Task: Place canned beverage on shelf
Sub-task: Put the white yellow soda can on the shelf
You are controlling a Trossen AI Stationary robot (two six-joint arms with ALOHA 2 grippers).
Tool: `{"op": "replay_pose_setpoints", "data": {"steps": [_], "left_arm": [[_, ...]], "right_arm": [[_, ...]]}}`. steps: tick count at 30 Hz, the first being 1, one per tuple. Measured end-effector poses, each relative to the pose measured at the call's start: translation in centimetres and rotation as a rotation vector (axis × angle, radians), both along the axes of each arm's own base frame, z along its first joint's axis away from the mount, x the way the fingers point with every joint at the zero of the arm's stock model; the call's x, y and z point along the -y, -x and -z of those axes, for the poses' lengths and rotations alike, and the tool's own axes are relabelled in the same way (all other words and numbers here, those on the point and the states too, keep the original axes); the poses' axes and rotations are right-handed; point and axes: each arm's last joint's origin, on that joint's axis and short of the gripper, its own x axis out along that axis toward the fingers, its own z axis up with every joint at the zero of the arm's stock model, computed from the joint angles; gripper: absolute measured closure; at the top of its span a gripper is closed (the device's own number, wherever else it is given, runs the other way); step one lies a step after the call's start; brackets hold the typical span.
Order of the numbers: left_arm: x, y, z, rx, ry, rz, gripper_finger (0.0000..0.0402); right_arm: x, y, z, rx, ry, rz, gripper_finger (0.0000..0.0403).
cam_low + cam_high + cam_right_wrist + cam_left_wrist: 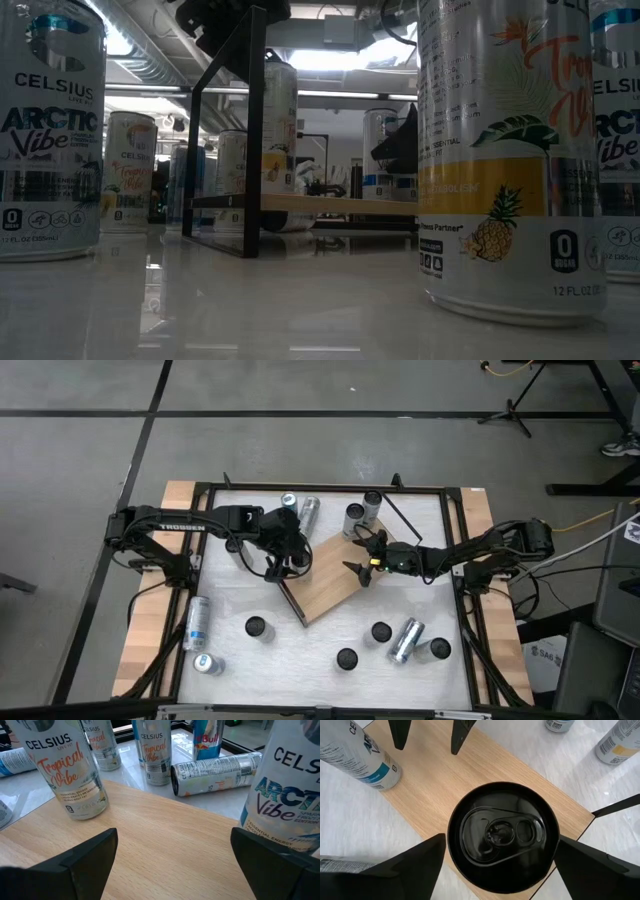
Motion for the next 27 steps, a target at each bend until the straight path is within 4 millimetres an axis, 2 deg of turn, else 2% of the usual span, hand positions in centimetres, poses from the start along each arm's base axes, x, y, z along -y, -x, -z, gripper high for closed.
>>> {"op": "replay_pose_setpoints", "data": {"steps": [5, 16, 24, 27], "left_arm": [[-0.1, 0.0, -0.3, -0.006, -0.035, -0.027, 0.005], [-0.3, -0.1, -2.8, 0.024, -0.084, -0.065, 0.005], [-0.2, 0.4, -2.9, -0.046, -0.077, -0.064, 0.0049], [-0.2, 0.5, -2.9, -0.051, -0.055, -0.095, 0.0049]], "right_arm": [[0.0, -0.2, -0.4, 0.035, 0.002, 0.0, 0.0027], [-0.2, -2.2, -3.1, 0.124, -0.026, -0.108, 0.0027], [-0.2, -2.7, -3.9, 0.15, -0.024, -0.109, 0.0027], [-0.2, -2.5, -4.8, 0.183, -0.02, -0.109, 0.0027]]}}
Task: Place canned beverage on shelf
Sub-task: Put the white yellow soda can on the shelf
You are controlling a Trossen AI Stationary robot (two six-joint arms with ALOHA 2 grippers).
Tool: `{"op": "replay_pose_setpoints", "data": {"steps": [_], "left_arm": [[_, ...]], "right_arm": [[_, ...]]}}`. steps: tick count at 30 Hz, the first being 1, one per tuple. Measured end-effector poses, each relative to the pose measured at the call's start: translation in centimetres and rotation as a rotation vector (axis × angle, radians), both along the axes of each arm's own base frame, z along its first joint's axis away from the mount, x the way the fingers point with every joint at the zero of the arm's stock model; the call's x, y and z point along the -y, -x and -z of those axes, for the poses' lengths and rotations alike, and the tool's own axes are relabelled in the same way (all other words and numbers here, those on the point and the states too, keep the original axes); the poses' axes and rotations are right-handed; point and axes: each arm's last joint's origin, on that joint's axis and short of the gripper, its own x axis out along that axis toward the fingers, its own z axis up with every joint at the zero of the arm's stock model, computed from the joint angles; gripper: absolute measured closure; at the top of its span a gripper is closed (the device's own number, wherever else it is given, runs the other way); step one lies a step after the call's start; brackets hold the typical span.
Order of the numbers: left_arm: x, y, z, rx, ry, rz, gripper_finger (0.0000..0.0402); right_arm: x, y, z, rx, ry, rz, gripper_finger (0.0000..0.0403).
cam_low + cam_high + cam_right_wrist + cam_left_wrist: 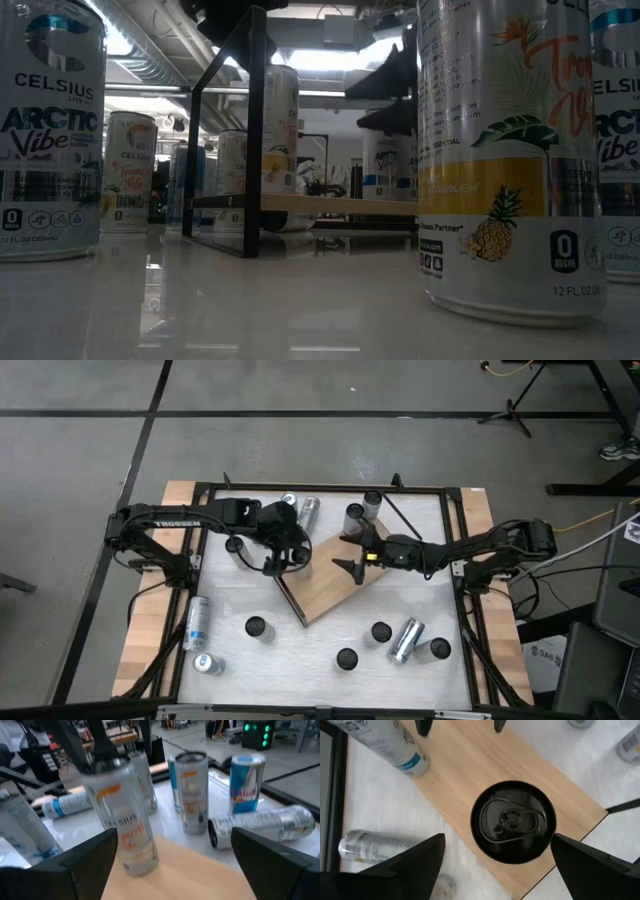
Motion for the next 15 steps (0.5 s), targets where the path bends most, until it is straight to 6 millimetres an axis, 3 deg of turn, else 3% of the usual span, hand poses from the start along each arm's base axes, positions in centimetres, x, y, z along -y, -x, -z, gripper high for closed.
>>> {"op": "replay_pose_setpoints", "data": {"steps": [10, 15], "left_arm": [[0.0, 0.5, -0.3, -0.006, 0.059, -0.111, 0.0049], [0.1, 2.3, -1.7, 0.022, 0.07, -0.231, 0.0049]], "right_arm": [[0.0, 0.0, -2.8, 0.096, 0.022, 0.008, 0.0027], [0.1, -0.8, -4.2, 0.066, 0.086, 0.021, 0.0027]]}}
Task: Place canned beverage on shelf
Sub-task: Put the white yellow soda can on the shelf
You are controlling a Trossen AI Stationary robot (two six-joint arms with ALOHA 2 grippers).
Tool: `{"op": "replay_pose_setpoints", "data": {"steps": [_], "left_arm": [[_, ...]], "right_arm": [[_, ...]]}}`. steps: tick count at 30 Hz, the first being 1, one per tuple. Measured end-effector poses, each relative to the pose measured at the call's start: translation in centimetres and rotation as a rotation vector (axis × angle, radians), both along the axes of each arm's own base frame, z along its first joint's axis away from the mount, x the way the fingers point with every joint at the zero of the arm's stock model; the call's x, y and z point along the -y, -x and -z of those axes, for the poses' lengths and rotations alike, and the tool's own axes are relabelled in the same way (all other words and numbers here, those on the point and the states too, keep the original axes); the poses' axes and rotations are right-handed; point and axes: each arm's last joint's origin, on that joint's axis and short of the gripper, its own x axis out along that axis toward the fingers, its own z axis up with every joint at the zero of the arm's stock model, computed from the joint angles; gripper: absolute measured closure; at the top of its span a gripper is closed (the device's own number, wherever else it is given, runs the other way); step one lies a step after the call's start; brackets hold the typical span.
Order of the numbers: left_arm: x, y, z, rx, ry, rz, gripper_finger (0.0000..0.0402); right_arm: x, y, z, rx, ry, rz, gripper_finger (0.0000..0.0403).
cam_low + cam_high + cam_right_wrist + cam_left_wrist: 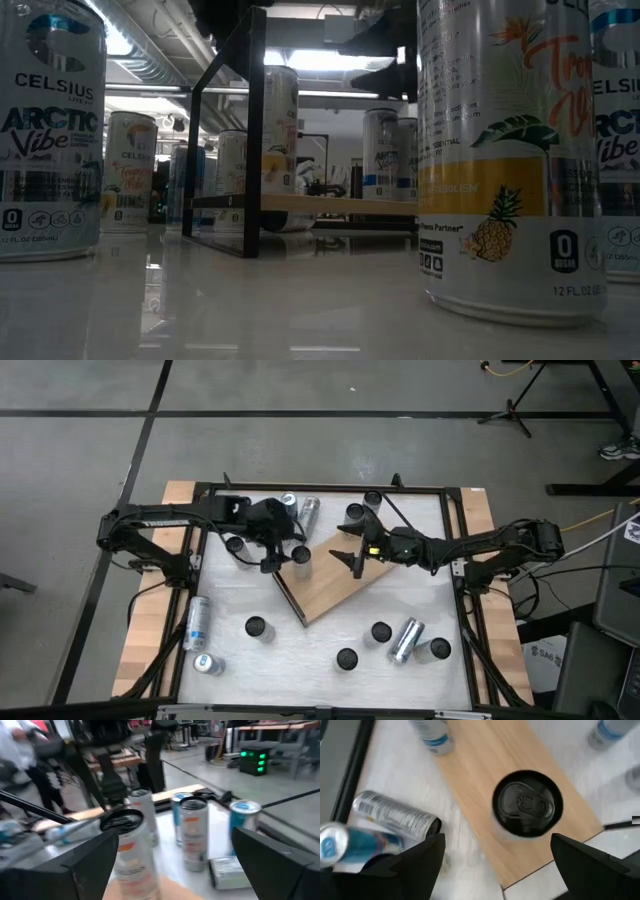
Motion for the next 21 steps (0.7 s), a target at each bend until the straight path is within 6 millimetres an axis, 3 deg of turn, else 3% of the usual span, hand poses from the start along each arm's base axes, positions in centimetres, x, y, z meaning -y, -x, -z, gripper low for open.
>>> {"op": "replay_pose_setpoints", "data": {"steps": [7, 21], "left_arm": [[0.7, 1.9, -1.2, 0.034, 0.137, -0.173, 0.0049], [1.9, 0.0, 0.4, -0.023, 0.058, -0.216, 0.0049]], "right_arm": [[0.5, -0.8, -1.4, -0.118, 0.061, 0.139, 0.0027], [0.6, -2.5, 0.0, -0.135, 0.064, 0.145, 0.0027]]}}
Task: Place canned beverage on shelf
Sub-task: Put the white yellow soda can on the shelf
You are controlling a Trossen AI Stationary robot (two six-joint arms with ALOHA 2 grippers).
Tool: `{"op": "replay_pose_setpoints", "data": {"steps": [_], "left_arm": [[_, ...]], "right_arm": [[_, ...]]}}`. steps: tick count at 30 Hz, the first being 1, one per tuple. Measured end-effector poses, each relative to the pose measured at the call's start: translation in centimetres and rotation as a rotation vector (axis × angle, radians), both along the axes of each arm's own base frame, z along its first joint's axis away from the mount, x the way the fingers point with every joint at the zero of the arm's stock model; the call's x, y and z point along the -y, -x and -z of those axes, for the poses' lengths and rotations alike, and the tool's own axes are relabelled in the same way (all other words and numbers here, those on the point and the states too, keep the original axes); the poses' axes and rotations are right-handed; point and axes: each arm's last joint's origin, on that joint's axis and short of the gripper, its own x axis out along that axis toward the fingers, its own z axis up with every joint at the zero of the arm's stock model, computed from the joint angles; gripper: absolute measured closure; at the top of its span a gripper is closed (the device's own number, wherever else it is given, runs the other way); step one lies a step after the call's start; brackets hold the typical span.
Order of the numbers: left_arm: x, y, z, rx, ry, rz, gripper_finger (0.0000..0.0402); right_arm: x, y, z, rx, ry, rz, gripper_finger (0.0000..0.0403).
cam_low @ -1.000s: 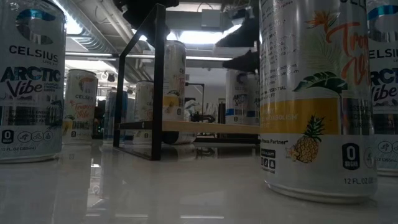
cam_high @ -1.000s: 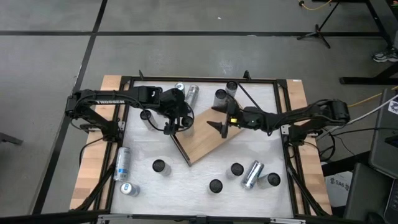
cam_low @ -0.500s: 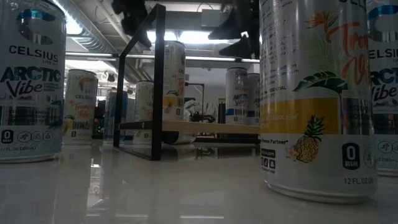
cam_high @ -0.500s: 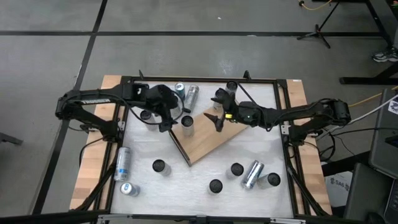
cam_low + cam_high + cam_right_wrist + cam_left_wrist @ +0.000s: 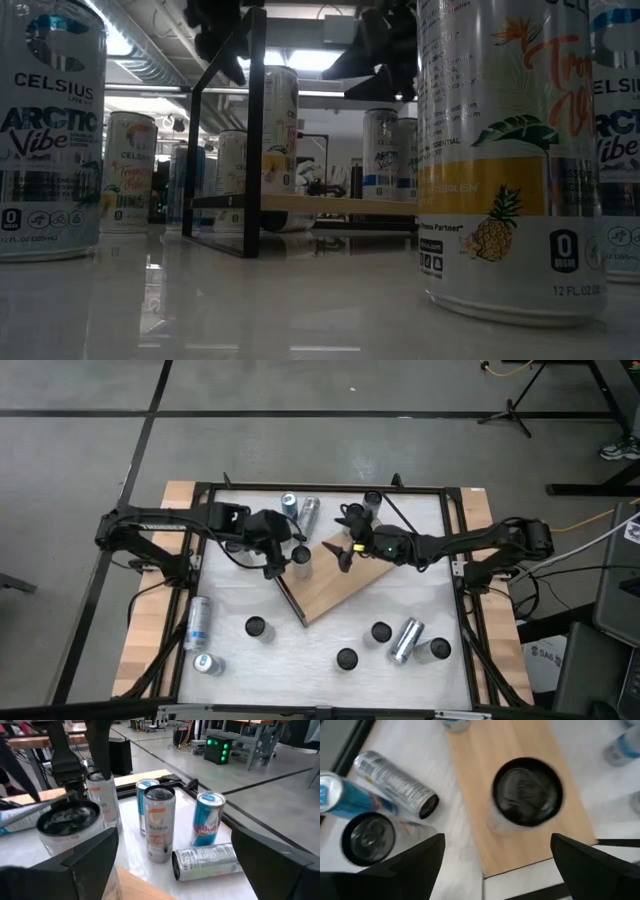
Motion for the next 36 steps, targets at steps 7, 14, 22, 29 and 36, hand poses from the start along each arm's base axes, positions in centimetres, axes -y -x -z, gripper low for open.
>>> {"op": "replay_pose_setpoints", "data": {"steps": [7, 14, 22, 29, 36], "left_arm": [[-0.1, -0.6, 0.7, -0.024, -0.013, -0.009, 0.0049], [-0.3, -1.2, 1.6, -0.072, -0.063, -0.039, 0.005], [-0.4, -1.5, 1.9, -0.087, -0.082, -0.048, 0.005], [-0.5, -1.4, 1.9, -0.099, -0.121, -0.067, 0.005], [-0.6, -1.0, 2.0, -0.137, -0.159, -0.09, 0.005]], "right_arm": [[0.0, -1.0, 1.4, 0.005, 0.0, -0.001, 0.0027], [0.1, -1.8, 2.8, 0.015, -0.05, 0.01, 0.0027], [-0.1, -2.4, 3.8, 0.031, -0.109, -0.04, 0.0027], [-0.4, -3.1, 3.8, 0.031, -0.122, -0.093, 0.0027], [-1.3, -3.2, 3.7, 0.031, -0.127, -0.146, 0.0027]]}}
